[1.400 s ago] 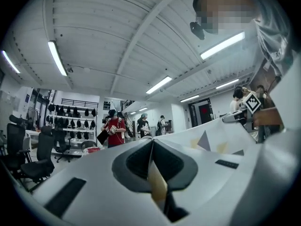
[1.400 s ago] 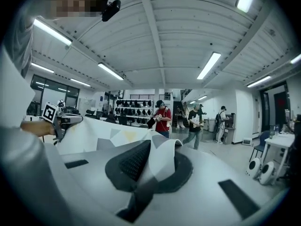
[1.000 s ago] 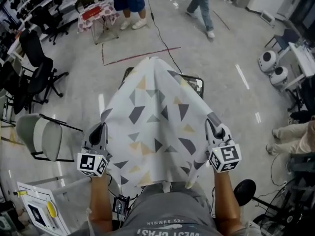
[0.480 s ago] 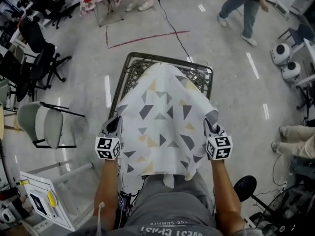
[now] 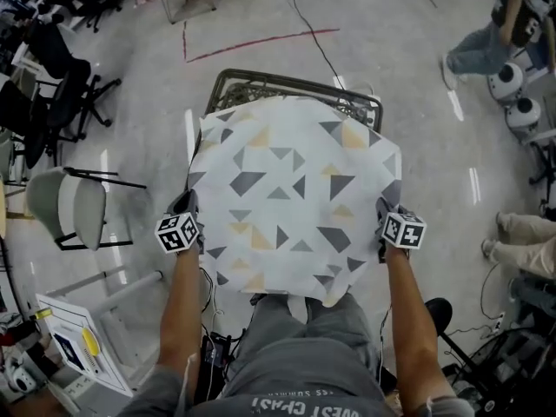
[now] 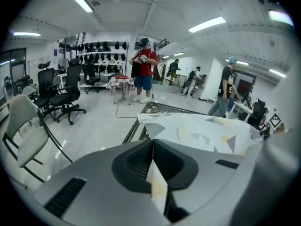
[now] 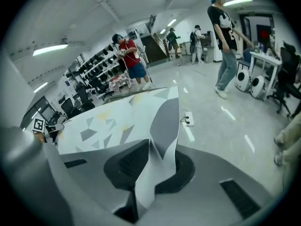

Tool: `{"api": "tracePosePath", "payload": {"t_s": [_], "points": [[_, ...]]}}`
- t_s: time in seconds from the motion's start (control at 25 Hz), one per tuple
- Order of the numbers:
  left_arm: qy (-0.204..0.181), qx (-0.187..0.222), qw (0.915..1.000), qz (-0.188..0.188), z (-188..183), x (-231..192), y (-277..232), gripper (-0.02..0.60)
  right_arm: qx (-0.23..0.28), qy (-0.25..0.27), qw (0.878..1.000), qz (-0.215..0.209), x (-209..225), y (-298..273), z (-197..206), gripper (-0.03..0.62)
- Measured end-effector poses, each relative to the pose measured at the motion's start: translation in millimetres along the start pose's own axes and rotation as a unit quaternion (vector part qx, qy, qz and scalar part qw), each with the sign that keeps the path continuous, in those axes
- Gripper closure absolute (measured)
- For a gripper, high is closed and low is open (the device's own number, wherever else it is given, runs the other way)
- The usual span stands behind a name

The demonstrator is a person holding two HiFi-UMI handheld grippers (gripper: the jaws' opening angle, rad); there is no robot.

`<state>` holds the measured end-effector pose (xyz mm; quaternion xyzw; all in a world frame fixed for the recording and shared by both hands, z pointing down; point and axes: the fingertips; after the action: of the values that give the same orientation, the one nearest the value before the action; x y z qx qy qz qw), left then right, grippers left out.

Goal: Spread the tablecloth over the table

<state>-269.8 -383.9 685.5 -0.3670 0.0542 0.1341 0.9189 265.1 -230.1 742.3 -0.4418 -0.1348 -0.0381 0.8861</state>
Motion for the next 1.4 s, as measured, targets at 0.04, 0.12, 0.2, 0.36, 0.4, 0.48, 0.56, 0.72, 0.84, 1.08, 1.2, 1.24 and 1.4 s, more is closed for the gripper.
{"api": "tracePosePath", "payload": {"t_s": [0.04,0.12,0.2,0.36,0.4,0.48,0.56,0.72,0.84,1.08,1.2,1.24,1.4], "points": [[-0.002,-0.003,1.0000,-0.005,-2,-5,-6,0.580,-0.020,-0.017,1.000,-0.001,8,-9,8,0.553],[-0.014,-0.008,0.9998,-0.011,-9,-11,-20,0.580,-0.068,-0.053,0.996,-0.004,18,-28,30,0.548],[-0.035,-0.011,0.9992,-0.015,-18,-15,-34,0.580,-0.109,-0.072,0.991,-0.005,21,-46,51,0.549],[-0.064,-0.018,0.9975,-0.022,-27,-26,-56,0.578,-0.119,-0.072,0.990,-0.007,15,-58,66,0.549],[-0.071,-0.017,0.9971,-0.021,-27,-27,-59,0.579,-0.109,-0.069,0.992,-0.012,14,-57,66,0.549],[-0.088,-0.008,0.9959,-0.019,-27,-25,-61,0.580,-0.083,-0.050,0.995,-0.021,12,-52,65,0.548],[-0.102,-0.001,0.9946,-0.020,-24,-24,-63,0.578,-0.064,-0.019,0.997,-0.032,8,-49,64,0.545],[-0.099,-0.014,0.9945,-0.032,-22,-29,-73,0.566,-0.065,-0.003,0.997,-0.042,6,-47,65,0.539],[-0.103,-0.014,0.9936,-0.044,-14,-43,-83,0.557,-0.082,-0.018,0.995,-0.050,15,-58,77,0.531],[-0.207,0.097,0.9721,-0.052,-51,-6,9,0.520,-0.096,-0.024,0.989,-0.112,7,-51,89,0.446],[-0.186,0.078,0.9773,0.064,7,75,11,0.520,-0.067,-0.068,0.983,-0.159,16,-48,75,0.396],[-0.173,0.056,0.9782,0.102,36,99,5,0.520,-0.059,-0.096,0.978,-0.174,20,-49,72,0.378],[-0.097,-0.007,0.9796,0.176,125,161,-15,0.520,-0.037,-0.150,0.966,-0.206,32,-61,58,0.288]]}}
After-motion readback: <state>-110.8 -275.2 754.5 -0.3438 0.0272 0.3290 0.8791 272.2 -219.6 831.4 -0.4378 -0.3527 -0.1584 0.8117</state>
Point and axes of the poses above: the fingertips, and each gripper's own axes: y backward along the fingers, x to its right, z out of its underside, and after that the axes turned 7 degrees about y, right-handed
